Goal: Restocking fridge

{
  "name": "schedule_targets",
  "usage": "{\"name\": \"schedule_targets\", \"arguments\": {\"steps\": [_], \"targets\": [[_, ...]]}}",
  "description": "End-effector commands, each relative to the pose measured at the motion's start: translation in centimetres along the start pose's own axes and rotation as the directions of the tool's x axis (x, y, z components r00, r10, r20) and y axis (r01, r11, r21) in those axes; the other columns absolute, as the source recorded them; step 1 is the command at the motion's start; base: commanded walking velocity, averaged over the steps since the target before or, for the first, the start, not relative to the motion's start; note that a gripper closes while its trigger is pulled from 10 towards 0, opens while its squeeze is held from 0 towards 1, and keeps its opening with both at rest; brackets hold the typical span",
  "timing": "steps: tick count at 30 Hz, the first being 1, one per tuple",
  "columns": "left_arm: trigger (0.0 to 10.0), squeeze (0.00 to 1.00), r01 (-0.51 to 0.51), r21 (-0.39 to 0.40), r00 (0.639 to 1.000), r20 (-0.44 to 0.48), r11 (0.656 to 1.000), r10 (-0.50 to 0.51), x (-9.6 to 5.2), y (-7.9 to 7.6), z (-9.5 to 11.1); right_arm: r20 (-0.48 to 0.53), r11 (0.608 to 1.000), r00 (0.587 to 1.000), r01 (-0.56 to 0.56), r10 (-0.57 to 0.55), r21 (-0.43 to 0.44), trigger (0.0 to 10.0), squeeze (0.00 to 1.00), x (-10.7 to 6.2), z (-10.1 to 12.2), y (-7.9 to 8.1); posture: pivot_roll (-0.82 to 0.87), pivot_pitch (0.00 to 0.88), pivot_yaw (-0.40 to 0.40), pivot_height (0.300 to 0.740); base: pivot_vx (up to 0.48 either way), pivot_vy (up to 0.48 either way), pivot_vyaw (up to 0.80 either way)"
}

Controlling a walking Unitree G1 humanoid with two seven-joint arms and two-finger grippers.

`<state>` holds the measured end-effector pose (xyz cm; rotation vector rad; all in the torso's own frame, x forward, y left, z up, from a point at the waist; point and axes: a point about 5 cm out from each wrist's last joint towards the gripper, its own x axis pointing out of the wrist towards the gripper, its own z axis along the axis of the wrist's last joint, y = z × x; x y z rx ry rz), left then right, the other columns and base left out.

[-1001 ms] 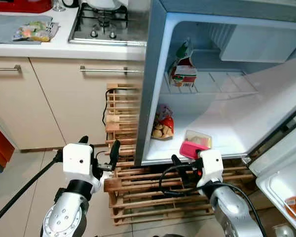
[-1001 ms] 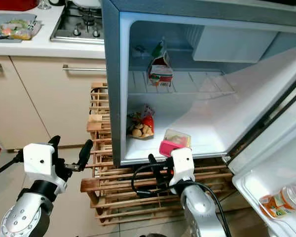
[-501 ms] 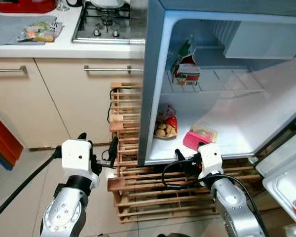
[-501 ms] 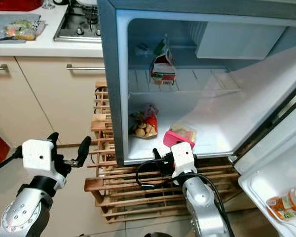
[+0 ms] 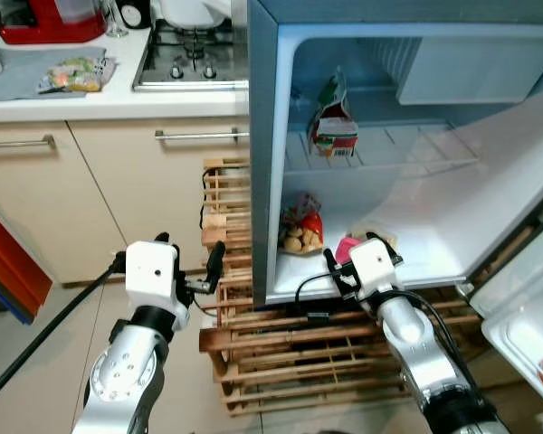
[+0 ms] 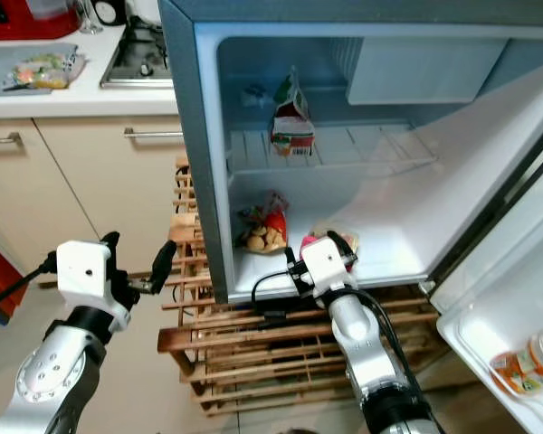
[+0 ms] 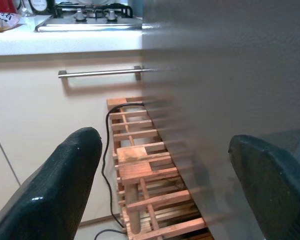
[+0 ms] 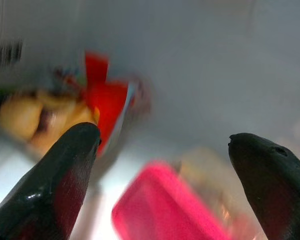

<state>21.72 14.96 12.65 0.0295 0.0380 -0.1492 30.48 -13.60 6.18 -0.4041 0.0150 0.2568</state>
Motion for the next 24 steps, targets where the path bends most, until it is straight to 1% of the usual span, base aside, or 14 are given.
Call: {"name": "schedule_targets", "arguments": {"steps": [1,5,6,8,9,10,11,13,16,17,18,19,21,24], "targets": [[10.0,0.00,-0.003,0.000,1.000,-0.009,1.000,0.003,0.1,0.1,-0.2,0.038,0.999,0.999,0.016,-0.014,-0.041,10.0,0.00,0.5,0.6,-0.3,-0.07,0.000,-0.002,0.740,0.000,0.000,0.00],[10.0,0.00,0.008,0.014,1.000,-0.006,1.000,-0.007,0.6,0.4,0.0,0.141,0.997,0.989,0.050,-0.041,-0.061,10.0,0.00,1.2,2.5,-0.5,-0.07,0.000,0.017,0.740,0.000,0.000,0.00],[10.0,0.00,0.008,0.014,1.000,-0.006,1.000,-0.007,0.6,0.4,0.0,0.141,0.997,0.989,0.050,-0.041,-0.061,10.0,0.00,1.2,2.5,-0.5,-0.07,0.000,0.017,0.740,0.000,0.000,0.00],[10.0,0.00,0.011,0.017,1.000,-0.005,1.000,-0.011,0.9,0.6,0.0,0.217,0.997,0.973,0.082,-0.078,-0.008,10.0,0.00,1.3,4.0,-0.6,-0.08,0.000,0.033,0.740,0.000,0.000,0.00],[10.0,0.00,0.011,0.017,1.000,-0.005,1.000,-0.011,0.9,0.6,0.0,0.217,0.997,0.973,0.082,-0.078,-0.008,10.0,0.00,1.3,4.0,-0.6,-0.08,0.000,0.033,0.740,0.000,0.000,0.00],[10.0,0.00,0.016,0.019,1.000,-0.004,1.000,-0.016,1.1,0.6,0.1,0.250,0.996,0.964,0.089,-0.094,0.031,10.0,0.00,1.0,4.9,-0.4,-0.09,0.000,0.037,0.740,0.000,0.000,0.00],[10.0,0.00,0.026,0.019,1.000,-0.004,0.999,-0.026,1.3,0.5,0.1,0.291,0.992,0.950,0.090,-0.111,0.083,10.0,0.00,0.3,5.8,-0.1,-0.09,0.000,0.040,0.740,0.000,0.000,0.00],[10.0,0.00,0.034,0.016,0.999,-0.004,0.999,-0.034,1.7,0.3,0.0,0.301,0.989,0.946,0.084,-0.119,0.124,10.0,0.00,-0.7,6.2,0.3,-0.10,0.000,0.040,0.740,0.000,0.000,0.00],[10.0,0.00,0.048,0.013,0.999,-0.006,0.999,-0.048,2.1,-0.1,-0.1,0.295,0.986,0.947,0.083,-0.124,0.147,10.0,0.00,-2.2,6.1,0.4,-0.12,0.000,0.035,0.740,0.000,0.000,0.00],[10.0,0.00,0.048,0.013,0.999,-0.006,0.999,-0.048,2.1,-0.1,-0.1,0.295,0.986,0.947,0.083,-0.124,0.147,10.0,0.00,-2.2,6.1,0.4,-0.12,0.000,0.035,0.740,0.000,0.000,0.00],[10.0,0.00,0.054,0.005,0.999,-0.006,0.999,-0.054,2.3,-0.3,-0.2,0.277,0.983,0.952,0.090,-0.132,0.159,10.0,0.00,-3.4,5.8,0.3,-0.13,0.000,0.032,0.740,0.000,0.000,0.00],[10.0,0.00,0.054,0.005,0.999,-0.006,0.999,-0.054,2.3,-0.3,-0.2,0.277,0.983,0.952,0.090,-0.132,0.159,10.0,0.00,-3.4,5.8,0.3,-0.13,0.000,0.032,0.740,0.000,0.000,0.00],[10.0,0.00,0.058,0.008,0.998,-0.002,0.998,-0.058,2.6,-0.6,-0.2,0.250,0.977,0.955,0.118,-0.161,0.178,10.0,0.00,-5.2,5.5,-0.2,-0.14,0.000,0.029,0.740,0.000,0.000,0.00],[10.0,0.00,0.058,0.008,0.998,0.003,0.998,-0.058,2.8,-0.6,-0.2,0.243,0.963,0.943,0.181,-0.229,0.202,10.0,0.00,-7.3,6.1,-1.5,-0.15,0.000,0.031,0.740,0.000,0.000,0.00]]}}
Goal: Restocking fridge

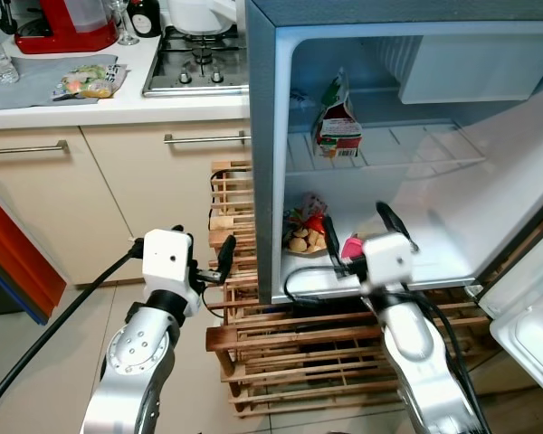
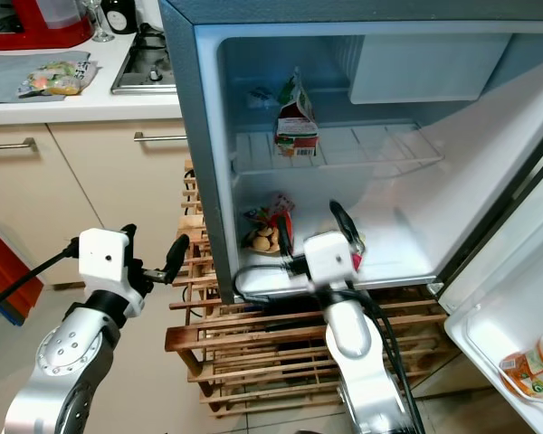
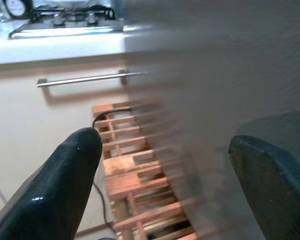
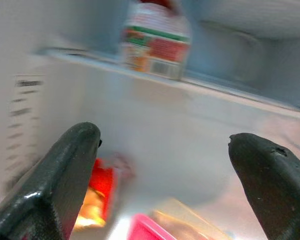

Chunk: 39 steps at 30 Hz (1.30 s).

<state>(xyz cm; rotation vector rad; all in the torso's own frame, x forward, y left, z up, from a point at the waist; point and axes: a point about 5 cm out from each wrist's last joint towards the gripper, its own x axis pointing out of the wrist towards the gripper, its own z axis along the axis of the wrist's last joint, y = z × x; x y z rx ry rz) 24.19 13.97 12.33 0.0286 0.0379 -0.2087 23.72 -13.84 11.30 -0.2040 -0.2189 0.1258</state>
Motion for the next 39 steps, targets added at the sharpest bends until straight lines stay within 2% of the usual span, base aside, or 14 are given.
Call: {"name": "schedule_targets", "arguments": {"steps": [1,5,11,15,19,24,26,30,34,36,39], "targets": [[10.0,0.00,-0.003,0.008,1.000,0.003,1.000,0.003,0.2,0.0,0.0,0.053,0.999,0.998,0.045,-0.046,0.007,10.0,0.00,-0.5,2.0,-1.2,-0.15,0.000,0.031,0.740,0.000,0.000,0.00],[10.0,0.00,-0.005,0.005,1.000,0.005,1.000,0.005,0.2,0.1,-0.1,0.053,0.998,0.997,0.065,-0.064,-0.027,10.0,0.00,-2.3,2.7,-1.8,-0.18,0.000,0.029,0.740,0.000,0.000,0.00],[10.0,0.00,0.019,0.008,1.000,0.011,1.000,-0.019,0.1,-1.3,-0.4,-0.101,0.993,0.988,0.111,-0.115,-0.044,10.0,0.00,-4.2,0.5,-3.1,-0.20,0.000,0.016,0.740,0.000,0.000,0.00],[10.0,0.00,0.028,0.017,0.999,0.033,0.999,-0.028,0.4,-1.5,0.0,-0.117,0.995,0.989,0.087,-0.093,-0.051,10.0,0.00,-3.6,0.5,-3.1,-0.20,0.000,0.014,0.740,0.000,0.000,0.00],[10.0,0.00,0.018,0.017,0.999,0.037,1.000,-0.018,0.4,-1.3,0.0,-0.117,0.994,0.987,0.105,-0.109,-0.037,10.0,0.00,-3.1,0.5,-3.5,-0.19,0.000,0.012,0.740,0.000,-0.444,0.00],[10.0,0.00,0.002,0.009,0.999,0.047,1.000,-0.003,0.1,-1.2,0.1,-0.143,0.995,0.985,0.095,-0.095,-0.005,10.0,0.00,-3.4,0.1,-3.3,-0.18,0.000,0.005,0.740,0.000,-0.192,0.00],[10.0,0.00,-0.006,0.006,0.999,0.041,1.000,0.005,-0.1,-1.2,-0.1,-0.208,0.994,0.973,0.103,-0.096,0.023,10.0,0.00,-3.7,-1.3,-3.3,-0.18,0.000,0.000,0.740,0.000,0.000,0.00],[10.0,0.00,-0.007,0.004,0.999,0.040,1.000,0.007,-0.2,-1.3,-0.1,-0.245,0.993,0.964,0.117,-0.106,0.034,10.0,0.00,-3.7,-2.2,-3.5,-0.17,0.000,-0.009,0.740,0.000,0.000,0.00],[10.0,0.00,-0.017,0.000,0.999,0.037,1.000,0.017,-0.6,-1.2,-0.1,-0.273,0.991,0.956,0.125,-0.105,0.056,10.0,0.00,-4.3,-2.3,-3.6,-0.16,0.000,-0.021,0.740,0.000,0.000,0.00],[10.0,0.00,-0.028,-0.006,0.999,0.030,1.000,0.028,-0.9,-1.1,-0.2,-0.307,0.994,0.950,0.084,-0.059,0.069,10.0,0.00,-5.7,-2.5,-3.0,-0.16,0.000,-0.024,0.740,0.000,0.000,0.00],[10.0,0.00,-0.028,-0.011,0.999,0.024,1.000,0.028,-1.1,-1.2,-0.3,-0.345,0.994,0.938,0.057,-0.022,0.091,10.0,0.00,-6.2,-3.3,-2.4,-0.16,0.000,-0.024,0.740,0.000,0.000,0.00]]}}
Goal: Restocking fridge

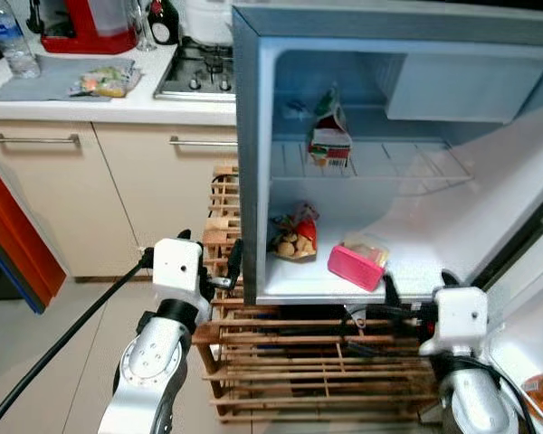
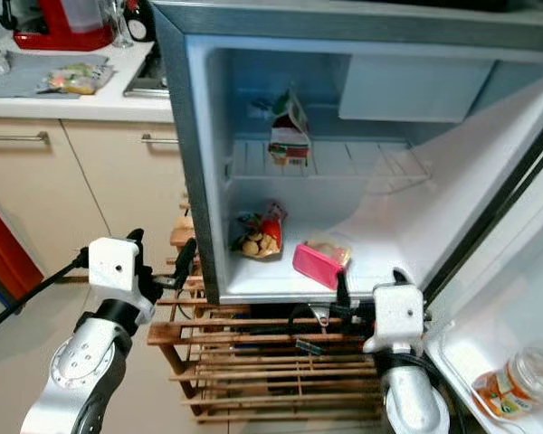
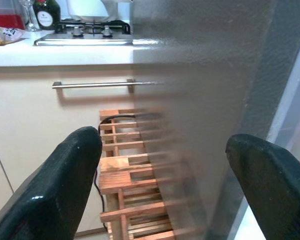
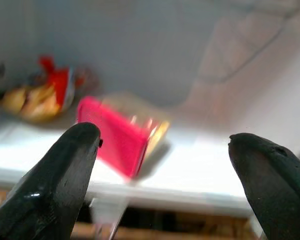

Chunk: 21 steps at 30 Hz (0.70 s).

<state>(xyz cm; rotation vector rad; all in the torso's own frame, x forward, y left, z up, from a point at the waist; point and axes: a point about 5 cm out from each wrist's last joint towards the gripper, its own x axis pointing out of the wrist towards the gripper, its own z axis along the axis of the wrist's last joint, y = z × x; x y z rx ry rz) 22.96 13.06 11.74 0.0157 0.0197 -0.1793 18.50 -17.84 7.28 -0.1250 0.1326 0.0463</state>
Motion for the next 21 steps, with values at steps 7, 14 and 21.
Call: {"name": "schedule_targets", "arguments": {"steps": [7,14,21], "targets": [[10.0,0.00,0.009,-0.004,1.000,-0.003,1.000,-0.009,-0.4,-0.4,0.3,-0.038,0.999,0.998,-0.051,0.050,-0.002,10.0,0.00,1.8,-1.3,0.6,-0.15,0.000,-0.022,0.740,0.000,0.000,0.00],[10.0,0.00,-0.005,-0.007,1.000,-0.022,1.000,0.005,-1.4,-0.5,0.2,-0.024,0.998,0.998,-0.058,0.059,0.019,10.0,0.00,5.4,-1.4,1.9,-0.11,0.032,-0.039,0.740,0.000,0.000,0.00],[10.0,0.00,-0.022,-0.010,0.999,-0.049,1.000,0.021,-2.6,-0.4,0.1,0.027,0.997,0.998,-0.058,0.057,0.056,10.0,0.00,9.5,0.3,2.8,-0.09,0.069,-0.045,0.740,0.000,0.000,0.00]]}}
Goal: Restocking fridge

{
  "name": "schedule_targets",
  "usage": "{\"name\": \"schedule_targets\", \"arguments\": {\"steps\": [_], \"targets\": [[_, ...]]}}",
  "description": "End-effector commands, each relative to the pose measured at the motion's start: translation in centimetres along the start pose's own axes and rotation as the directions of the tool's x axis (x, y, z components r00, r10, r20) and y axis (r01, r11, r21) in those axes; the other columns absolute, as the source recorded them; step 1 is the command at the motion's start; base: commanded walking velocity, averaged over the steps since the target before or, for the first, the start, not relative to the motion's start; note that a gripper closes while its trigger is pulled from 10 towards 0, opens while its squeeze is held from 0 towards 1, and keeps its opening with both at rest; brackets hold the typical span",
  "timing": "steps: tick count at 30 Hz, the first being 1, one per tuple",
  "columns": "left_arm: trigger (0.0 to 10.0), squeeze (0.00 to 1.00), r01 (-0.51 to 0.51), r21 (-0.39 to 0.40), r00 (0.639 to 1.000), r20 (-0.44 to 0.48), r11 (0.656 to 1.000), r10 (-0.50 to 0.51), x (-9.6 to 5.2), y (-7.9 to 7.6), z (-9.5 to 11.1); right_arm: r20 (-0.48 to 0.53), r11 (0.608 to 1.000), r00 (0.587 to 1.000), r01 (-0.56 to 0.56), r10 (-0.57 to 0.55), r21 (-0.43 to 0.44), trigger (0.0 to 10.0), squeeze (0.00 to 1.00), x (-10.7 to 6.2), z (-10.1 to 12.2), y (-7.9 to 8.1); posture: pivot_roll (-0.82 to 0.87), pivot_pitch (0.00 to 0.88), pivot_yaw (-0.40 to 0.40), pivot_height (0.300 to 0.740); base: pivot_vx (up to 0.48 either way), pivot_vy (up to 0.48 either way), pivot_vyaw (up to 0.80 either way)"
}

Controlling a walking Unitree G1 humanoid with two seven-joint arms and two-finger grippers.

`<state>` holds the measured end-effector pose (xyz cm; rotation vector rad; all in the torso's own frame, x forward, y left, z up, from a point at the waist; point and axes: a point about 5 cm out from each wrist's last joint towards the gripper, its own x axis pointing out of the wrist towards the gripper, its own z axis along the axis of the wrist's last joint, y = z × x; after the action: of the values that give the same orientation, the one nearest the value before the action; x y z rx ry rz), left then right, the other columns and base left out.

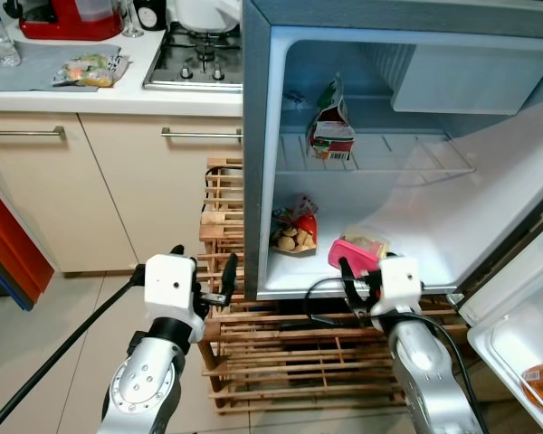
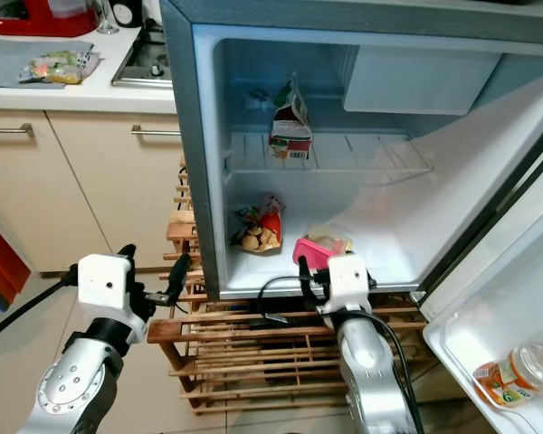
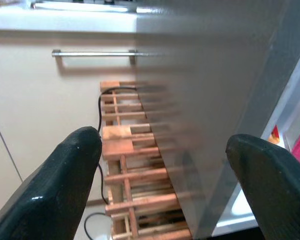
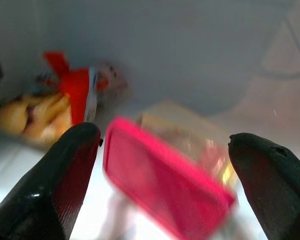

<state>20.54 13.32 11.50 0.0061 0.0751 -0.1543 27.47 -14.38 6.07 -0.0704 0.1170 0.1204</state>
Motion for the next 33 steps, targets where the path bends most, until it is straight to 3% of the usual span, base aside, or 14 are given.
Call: {"name": "schedule_targets", "arguments": {"steps": [1,6,9,14,20,23,29,33], "targets": [[10.0,0.00,0.003,0.005,1.000,0.005,1.000,-0.003,-0.2,-0.2,0.3,0.005,1.000,1.000,0.019,-0.019,0.007,10.0,0.00,0.3,-0.1,-0.3,-0.09,0.069,-0.045,0.740,0.000,0.000,0.00],[10.0,0.00,0.024,0.007,0.999,-0.025,1.000,-0.023,-1.1,-0.4,0.1,0.009,0.997,0.999,-0.033,0.034,-0.074,10.0,0.00,3.0,0.5,0.8,-0.06,0.103,-0.054,0.740,0.000,0.000,0.00],[10.0,0.00,0.016,0.005,0.999,-0.040,1.000,-0.015,-1.7,-0.4,0.1,0.005,0.979,0.998,-0.059,0.062,-0.197,10.0,0.00,3.8,0.5,0.9,-0.05,0.116,-0.057,0.740,0.000,0.000,0.00],[10.0,0.00,0.016,0.004,0.998,-0.054,1.000,-0.016,-2.1,-0.5,0.0,0.012,0.945,0.998,-0.062,0.069,-0.321,10.0,0.00,4.5,0.6,0.5,-0.05,0.128,-0.057,0.740,0.000,0.000,0.00],[10.0,0.00,0.018,0.003,0.998,-0.063,1.000,-0.018,-2.2,-0.6,0.0,0.038,0.929,0.996,-0.056,0.075,-0.366,10.0,0.00,5.0,0.9,0.3,-0.05,0.134,-0.056,0.740,0.000,0.000,0.00],[10.0,0.00,0.021,0.001,0.998,-0.067,1.000,-0.021,-2.3,-0.7,0.1,0.097,0.895,0.994,-0.004,0.053,-0.446,10.0,0.00,4.9,1.6,-0.7,-0.05,0.138,-0.063,0.740,0.000,0.000,0.00],[10.0,0.00,0.012,-0.002,0.997,-0.071,1.000,-0.012,-2.3,-0.6,0.0,0.179,0.872,0.982,0.035,0.061,-0.488,10.0,0.00,3.4,2.4,-2.4,-0.06,0.136,-0.068,0.740,0.000,0.000,0.00],[10.0,0.00,0.022,-0.009,0.997,-0.070,1.000,-0.022,-2.3,-0.9,0.0,0.240,0.932,0.971,0.095,-0.009,-0.349,10.0,0.00,1.7,3.5,-3.6,-0.07,0.134,-0.069,0.740,0.000,0.000,0.00]]}}
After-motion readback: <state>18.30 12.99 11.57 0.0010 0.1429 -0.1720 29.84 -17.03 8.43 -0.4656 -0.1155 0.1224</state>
